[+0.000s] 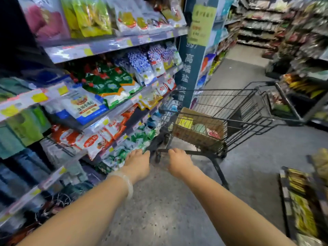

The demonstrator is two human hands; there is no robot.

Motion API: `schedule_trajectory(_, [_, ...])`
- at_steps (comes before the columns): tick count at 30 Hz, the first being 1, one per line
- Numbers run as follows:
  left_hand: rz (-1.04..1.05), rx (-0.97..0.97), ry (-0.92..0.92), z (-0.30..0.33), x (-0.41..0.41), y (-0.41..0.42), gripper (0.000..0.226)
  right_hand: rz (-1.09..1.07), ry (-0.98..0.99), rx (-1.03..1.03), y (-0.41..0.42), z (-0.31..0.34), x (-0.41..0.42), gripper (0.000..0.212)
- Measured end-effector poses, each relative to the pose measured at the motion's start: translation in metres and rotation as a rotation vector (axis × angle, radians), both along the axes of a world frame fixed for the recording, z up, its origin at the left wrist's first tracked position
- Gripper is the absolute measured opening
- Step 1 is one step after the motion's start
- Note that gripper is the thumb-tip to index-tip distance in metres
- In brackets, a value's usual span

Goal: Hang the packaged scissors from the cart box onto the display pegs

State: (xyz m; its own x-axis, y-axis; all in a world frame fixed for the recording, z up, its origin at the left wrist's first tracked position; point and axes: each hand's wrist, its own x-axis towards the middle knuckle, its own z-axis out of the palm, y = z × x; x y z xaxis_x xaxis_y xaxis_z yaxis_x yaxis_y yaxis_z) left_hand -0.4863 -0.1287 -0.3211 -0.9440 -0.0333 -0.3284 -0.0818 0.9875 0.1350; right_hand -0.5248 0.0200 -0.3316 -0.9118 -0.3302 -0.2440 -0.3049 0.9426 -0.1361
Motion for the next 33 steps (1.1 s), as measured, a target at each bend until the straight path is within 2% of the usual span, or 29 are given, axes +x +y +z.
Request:
schedule_trajectory(3, [-0.067,-0.012,0.041,0.000,-0.043,0.041,0.054,-0.069,0.015,0.009,0.047,0.005,-0.038,0.045])
schedule_trajectory(6, [-0.114,-0.021,0.024,0.001,-0.079,0.073,0.062,-0.128,-0.005,-0.017,0.081,0.003,-0.070,0.047])
schedule_trajectory(14, [-0.191,-0.029,-0.027,-0.013,-0.195,0.117,0.061,-0.205,-0.077,-0.037,0.119,-0.019,-0.164,0.044])
schedule_trajectory(22, [-0.256,0.001,-0.020,-0.012,-0.377,0.138,0.061,-0.298,-0.017,-0.036,0.140,-0.010,-0.336,0.041])
schedule_trajectory(26, [-0.251,0.022,-0.039,-0.009,-0.458,0.140,0.050,-0.372,-0.010,-0.082,0.149,-0.006,-0.414,0.043])
schedule_trajectory(33, [-0.272,0.011,-0.176,-0.050,-0.559,0.159,0.058,-0.470,-0.179,-0.060,0.184,-0.057,-0.499,0.047])
